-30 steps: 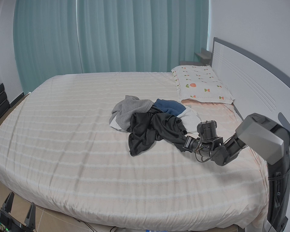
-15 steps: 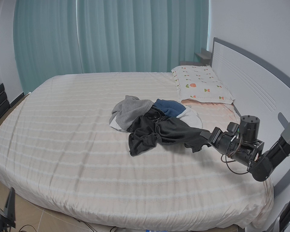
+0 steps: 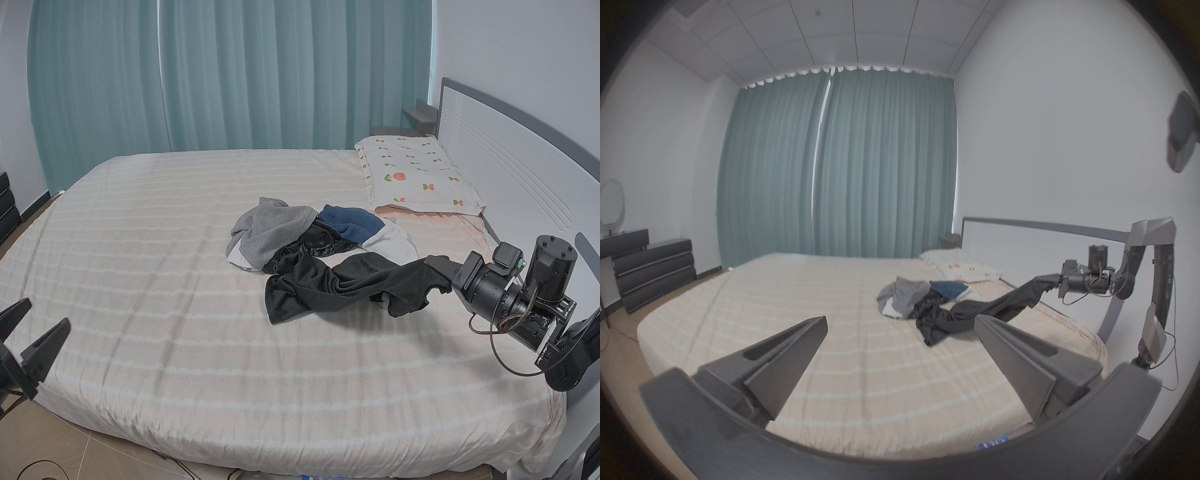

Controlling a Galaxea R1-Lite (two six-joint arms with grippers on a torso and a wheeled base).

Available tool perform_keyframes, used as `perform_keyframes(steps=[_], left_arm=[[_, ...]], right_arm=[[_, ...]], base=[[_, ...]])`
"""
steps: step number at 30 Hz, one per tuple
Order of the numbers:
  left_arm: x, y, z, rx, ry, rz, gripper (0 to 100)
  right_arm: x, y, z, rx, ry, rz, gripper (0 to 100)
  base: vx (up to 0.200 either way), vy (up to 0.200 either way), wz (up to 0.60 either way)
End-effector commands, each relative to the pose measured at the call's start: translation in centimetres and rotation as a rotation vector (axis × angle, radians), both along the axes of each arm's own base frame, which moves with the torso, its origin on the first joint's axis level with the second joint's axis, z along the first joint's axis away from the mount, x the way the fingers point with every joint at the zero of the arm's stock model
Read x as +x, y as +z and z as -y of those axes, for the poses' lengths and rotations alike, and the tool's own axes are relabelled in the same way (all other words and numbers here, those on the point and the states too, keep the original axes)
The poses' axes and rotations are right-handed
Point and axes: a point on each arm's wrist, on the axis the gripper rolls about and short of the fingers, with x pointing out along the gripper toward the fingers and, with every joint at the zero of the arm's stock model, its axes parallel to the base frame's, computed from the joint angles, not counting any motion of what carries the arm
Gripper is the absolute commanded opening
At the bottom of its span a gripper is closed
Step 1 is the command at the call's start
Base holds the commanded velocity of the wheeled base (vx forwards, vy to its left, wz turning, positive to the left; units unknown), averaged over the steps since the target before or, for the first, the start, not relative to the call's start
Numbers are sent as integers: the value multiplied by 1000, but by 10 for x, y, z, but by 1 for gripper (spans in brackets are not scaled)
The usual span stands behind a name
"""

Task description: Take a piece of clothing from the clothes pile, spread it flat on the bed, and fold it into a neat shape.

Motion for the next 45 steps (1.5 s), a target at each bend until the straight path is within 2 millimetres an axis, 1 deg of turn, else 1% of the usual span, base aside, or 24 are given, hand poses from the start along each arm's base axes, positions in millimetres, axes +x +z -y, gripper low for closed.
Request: perform_keyframes(steps=[1, 3, 4, 6, 7, 8, 9, 10, 11, 12, 14, 15, 16, 19, 20, 21, 25, 27, 29, 31, 36, 42, 45], left_arm=[[96, -40, 19, -13, -95, -357, 100], [111, -52, 27, -11, -119, -430, 100], [114, -55, 30, -7, -127, -445, 100], [130, -69, 45, 10, -168, -491, 100], [136, -72, 51, 6, -183, -486, 100], [137, -73, 52, 6, -188, -485, 100], [145, -79, 65, -2, -223, -491, 100], [152, -85, 73, -4, -234, -502, 100], [154, -87, 75, -4, -232, -506, 100], [162, -97, 88, 1, -221, -521, 100], [171, -111, 104, 17, -201, -530, 100], [173, -115, 108, 21, -198, -531, 100], [178, -124, 118, 30, -204, -527, 100], [187, -138, 137, 40, -237, -513, 100], [188, -139, 138, 41, -237, -514, 100], [194, -149, 153, 57, -246, -505, 100], [204, -166, 179, 90, -207, -468, 100], [206, -172, 192, 91, -217, -445, 100], [209, -176, 198, 86, -228, -431, 100], [216, -184, 206, 83, -227, -417, 100], [237, -204, 220, 81, -150, -356, 100], [246, -222, 226, 93, -139, -368, 100], [249, -226, 228, 92, -139, -366, 100]], right_arm=[[-14, 21, 2, 42, 15, 79, 0], [-19, 29, 5, 54, 15, 107, 0], [-20, 31, 6, 57, 18, 113, 0], [-25, 35, 8, 61, 21, 126, 0], [-25, 36, 8, 63, 21, 132, 0], [-25, 36, 8, 63, 21, 132, 0], [-27, 40, 8, 69, 21, 145, 0], [-29, 43, 8, 75, 23, 155, 0], [-29, 44, 8, 76, 23, 160, 0], [-35, 49, 9, 82, 31, 176, 0], [-42, 52, 6, 86, 55, 183, 0], [-42, 52, 6, 87, 57, 184, 0], [-42, 52, 5, 86, 55, 182, 0], [-43, 55, 5, 93, 52, 195, 0], [-43, 55, 5, 93, 53, 195, 0], [-44, 58, 5, 98, 52, 206, 0], [-46, 61, 7, 102, 53, 216, 0], [-47, 61, 6, 103, 56, 217, 0], [-48, 62, 6, 104, 56, 218, 0], [-49, 63, 7, 106, 58, 222, 0], [-56, 65, 5, 114, 82, 232, 0], [-56, 64, 2, 112, 93, 226, 0], [-59, 64, 0, 115, 105, 225, 0]], base=[[0, 0, 0], [0, 0, 0], [0, 0, 0], [0, 0, 0], [0, 0, 0], [0, 0, 0], [0, 0, 0], [0, 0, 0], [0, 0, 0], [0, 0, 0], [0, 0, 0], [0, 0, 0], [0, 0, 0], [0, 0, 0], [0, 0, 0], [0, 0, 0], [0, 0, 0], [0, 0, 0], [0, 0, 0], [0, 0, 0], [0, 0, 0], [0, 0, 0], [0, 0, 0]])
